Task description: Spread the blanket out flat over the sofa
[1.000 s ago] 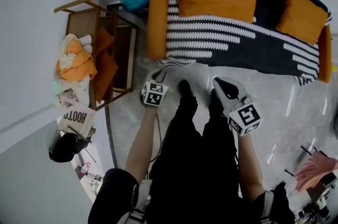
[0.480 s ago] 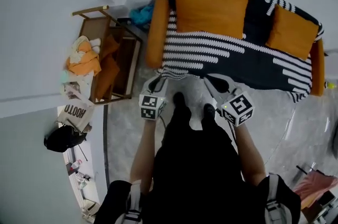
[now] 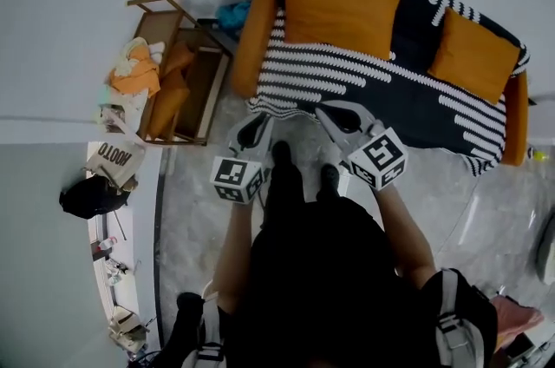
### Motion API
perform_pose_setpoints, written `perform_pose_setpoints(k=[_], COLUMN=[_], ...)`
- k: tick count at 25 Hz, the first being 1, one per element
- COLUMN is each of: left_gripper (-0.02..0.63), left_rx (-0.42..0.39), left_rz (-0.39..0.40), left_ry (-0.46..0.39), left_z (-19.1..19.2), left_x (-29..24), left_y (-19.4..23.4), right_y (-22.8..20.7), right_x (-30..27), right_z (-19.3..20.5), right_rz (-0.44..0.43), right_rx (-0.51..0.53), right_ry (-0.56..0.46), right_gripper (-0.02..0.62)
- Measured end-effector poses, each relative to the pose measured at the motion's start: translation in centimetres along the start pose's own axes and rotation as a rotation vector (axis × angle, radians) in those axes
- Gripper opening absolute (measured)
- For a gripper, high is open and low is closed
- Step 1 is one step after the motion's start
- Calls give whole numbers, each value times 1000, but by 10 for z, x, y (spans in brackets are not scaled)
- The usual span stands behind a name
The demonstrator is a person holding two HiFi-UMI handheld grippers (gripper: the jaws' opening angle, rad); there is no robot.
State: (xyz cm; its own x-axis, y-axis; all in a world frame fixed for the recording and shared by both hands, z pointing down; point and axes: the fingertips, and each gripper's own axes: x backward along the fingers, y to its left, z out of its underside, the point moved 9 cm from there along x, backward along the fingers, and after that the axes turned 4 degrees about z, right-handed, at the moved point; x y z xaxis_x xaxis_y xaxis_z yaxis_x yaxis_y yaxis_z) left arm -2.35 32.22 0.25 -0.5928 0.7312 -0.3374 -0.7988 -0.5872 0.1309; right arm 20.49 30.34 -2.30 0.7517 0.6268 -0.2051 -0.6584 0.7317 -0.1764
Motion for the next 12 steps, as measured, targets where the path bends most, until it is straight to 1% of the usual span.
perform_pose_setpoints(k=[2,6,12], left_gripper=[41,17,11], left_rx=[2,-17,-27], left_rz=[8,29,37], left_ry=[-35,-84,-126], left_z=[-9,-25,-32], left_x=[7,21,33], left_y=[-14,-36,-57], right_y=[3,13,26], right_x=[7,18,31], right_z=[-2,-5,-5], right_rz=[-10,-29,-47], right_rx=[13,20,36], right_ry=[-3,-10,-12], right_gripper=[3,3,3])
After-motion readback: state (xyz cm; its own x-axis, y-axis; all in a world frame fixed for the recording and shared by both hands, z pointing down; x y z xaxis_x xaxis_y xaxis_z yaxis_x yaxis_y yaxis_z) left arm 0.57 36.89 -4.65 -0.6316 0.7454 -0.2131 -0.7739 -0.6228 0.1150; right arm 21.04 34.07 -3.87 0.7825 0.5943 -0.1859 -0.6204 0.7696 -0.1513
